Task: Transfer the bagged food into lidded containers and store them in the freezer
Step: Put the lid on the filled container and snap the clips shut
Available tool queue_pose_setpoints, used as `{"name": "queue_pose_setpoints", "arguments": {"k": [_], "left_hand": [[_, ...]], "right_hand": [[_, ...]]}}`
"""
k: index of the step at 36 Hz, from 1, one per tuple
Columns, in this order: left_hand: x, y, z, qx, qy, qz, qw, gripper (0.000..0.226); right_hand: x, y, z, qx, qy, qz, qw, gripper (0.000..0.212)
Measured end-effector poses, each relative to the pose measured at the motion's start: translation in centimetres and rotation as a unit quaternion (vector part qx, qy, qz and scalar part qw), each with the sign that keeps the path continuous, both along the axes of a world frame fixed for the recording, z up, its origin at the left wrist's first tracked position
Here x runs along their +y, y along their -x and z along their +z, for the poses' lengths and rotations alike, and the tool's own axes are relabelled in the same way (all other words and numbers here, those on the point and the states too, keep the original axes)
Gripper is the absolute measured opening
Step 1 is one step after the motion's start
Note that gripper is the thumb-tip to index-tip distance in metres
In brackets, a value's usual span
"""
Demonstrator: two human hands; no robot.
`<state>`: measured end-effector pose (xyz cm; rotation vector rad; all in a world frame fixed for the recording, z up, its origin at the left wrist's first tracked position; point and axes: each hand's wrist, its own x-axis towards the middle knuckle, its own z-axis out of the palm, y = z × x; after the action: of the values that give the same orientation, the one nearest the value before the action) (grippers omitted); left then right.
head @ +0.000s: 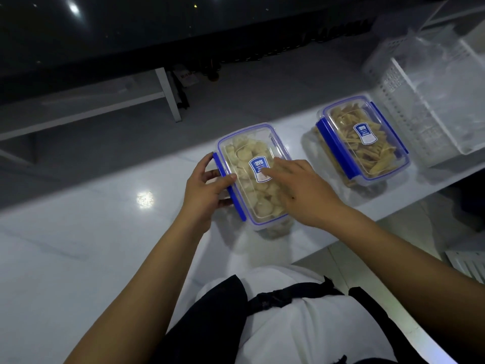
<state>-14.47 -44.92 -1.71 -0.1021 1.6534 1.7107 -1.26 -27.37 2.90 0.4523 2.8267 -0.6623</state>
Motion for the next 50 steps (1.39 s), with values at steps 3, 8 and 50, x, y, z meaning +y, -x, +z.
{"name": "queue_pose_setpoints", "arguments": {"k": [3, 8, 50], "left_hand": [[-0.3, 0.9, 0.3, 0.003, 0.008, -0.007, 1.0, 0.062], [0.0, 1.9, 1.0, 0.013, 0.038, -0.028, 0.999, 0.063], [0.9, -0.6, 2.3, 0.043, 0.138, -0.12, 0.982, 0.095]], "right_hand": [[1.1, -0.1, 1.1, -0.018, 0.061, 0.019, 0.998, 0.061], [2.3, 1.3, 1.3, -0.112, -0.073, 0.118, 0.984, 0.093], [8.3, 5.1, -0.6, -0.191, 0.398, -0.293, 0.848, 0.052]]}}
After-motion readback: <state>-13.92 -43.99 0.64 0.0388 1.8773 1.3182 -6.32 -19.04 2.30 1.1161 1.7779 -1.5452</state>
